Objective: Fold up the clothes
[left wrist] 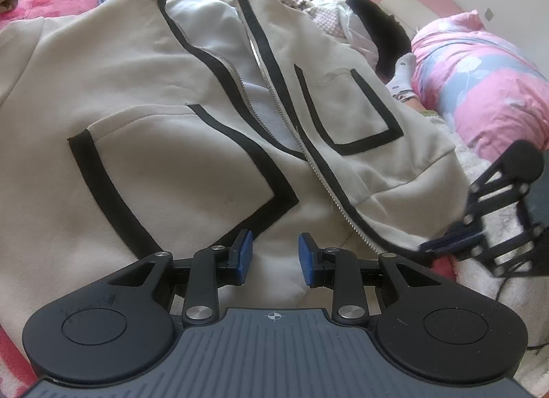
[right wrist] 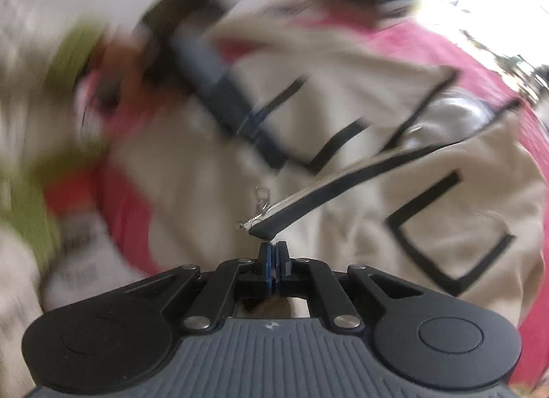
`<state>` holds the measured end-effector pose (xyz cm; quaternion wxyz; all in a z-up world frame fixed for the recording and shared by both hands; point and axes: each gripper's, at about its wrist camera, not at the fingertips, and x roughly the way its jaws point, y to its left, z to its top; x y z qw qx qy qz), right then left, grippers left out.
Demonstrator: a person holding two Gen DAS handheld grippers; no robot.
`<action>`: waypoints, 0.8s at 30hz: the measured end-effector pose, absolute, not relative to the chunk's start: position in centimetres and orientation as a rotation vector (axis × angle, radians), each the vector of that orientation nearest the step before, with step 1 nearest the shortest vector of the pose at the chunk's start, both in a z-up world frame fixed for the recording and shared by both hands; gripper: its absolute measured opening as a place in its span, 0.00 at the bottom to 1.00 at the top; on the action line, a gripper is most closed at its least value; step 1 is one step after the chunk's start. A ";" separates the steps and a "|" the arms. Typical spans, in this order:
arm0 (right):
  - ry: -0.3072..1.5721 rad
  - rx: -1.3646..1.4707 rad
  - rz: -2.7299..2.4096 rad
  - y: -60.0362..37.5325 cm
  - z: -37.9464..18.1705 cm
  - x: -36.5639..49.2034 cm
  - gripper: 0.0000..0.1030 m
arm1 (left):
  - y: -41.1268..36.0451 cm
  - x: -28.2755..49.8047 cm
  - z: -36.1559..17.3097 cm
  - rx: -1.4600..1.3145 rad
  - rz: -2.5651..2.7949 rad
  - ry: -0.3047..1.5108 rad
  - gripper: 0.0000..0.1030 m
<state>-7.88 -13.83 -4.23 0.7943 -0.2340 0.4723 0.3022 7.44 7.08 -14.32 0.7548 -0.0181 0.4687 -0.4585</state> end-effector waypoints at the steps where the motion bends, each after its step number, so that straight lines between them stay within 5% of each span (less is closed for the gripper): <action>1: 1.027 -0.543 0.656 -13.7 -4.7 -8.0 0.03 | 7.1 7.4 -14.3 -0.038 -1.002 1.021 0.28; 24: 1.164 -0.534 0.788 -13.6 -7.5 -7.4 0.03 | 4.5 7.7 -11.1 -0.040 -1.035 0.955 0.28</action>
